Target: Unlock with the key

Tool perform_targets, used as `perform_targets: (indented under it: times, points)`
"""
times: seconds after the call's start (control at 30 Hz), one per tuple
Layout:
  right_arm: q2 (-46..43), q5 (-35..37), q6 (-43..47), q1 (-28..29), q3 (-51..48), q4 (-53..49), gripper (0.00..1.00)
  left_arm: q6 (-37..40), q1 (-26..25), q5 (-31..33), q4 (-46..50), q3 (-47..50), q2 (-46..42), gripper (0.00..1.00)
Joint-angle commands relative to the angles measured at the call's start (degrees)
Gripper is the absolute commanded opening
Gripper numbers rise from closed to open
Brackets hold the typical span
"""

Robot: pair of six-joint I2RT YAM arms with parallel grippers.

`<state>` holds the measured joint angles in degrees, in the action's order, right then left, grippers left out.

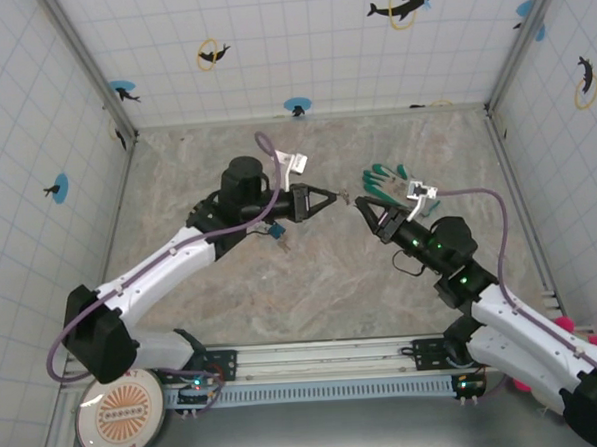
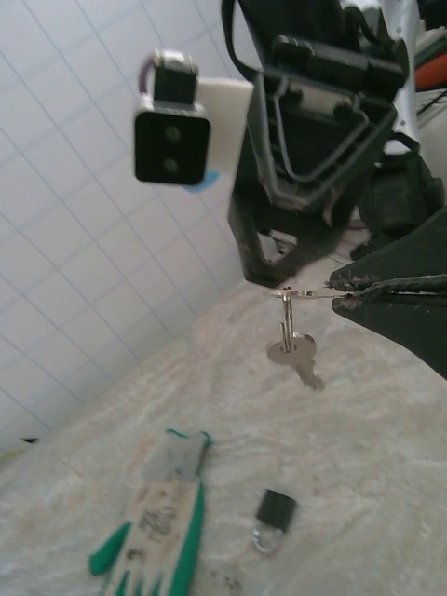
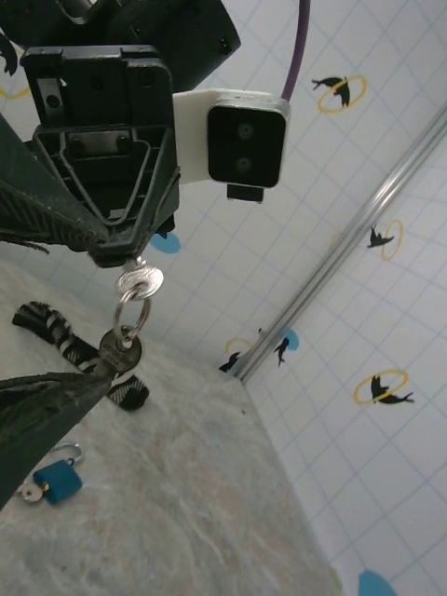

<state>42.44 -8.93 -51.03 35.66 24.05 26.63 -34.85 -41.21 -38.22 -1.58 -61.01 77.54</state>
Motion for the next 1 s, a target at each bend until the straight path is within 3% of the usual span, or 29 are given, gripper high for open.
perform_targets:
  times: [0.0, 0.27, 0.5, 0.8, 0.97]
  points:
    - [-0.7, -5.9, 3.6, -2.2, 3.1, -6.5, 0.41, 6.6, 0.2, -4.6, 11.2, -2.6, 2.8, 0.00]
    - [4.8, -17.9, 1.5, -4.8, 3.8, -0.5, 0.34, 10.5, 0.0, -10.4, 13.8, -4.2, 3.5, 0.00]
    - [6.4, -21.9, 1.6, -4.9, 4.4, 0.7, 0.41, 11.5, -0.6, -11.4, 13.7, -4.5, 2.6, 0.00]
    - [5.5, -24.1, 2.1, -4.9, 3.9, 0.0, 0.33, 11.3, -0.7, -12.3, 12.2, -4.0, 1.7, 0.00]
    - [5.0, -25.4, 2.9, -5.0, 4.1, -0.7, 0.23, 11.3, -0.7, -12.6, 11.9, -3.9, 1.1, 0.00]
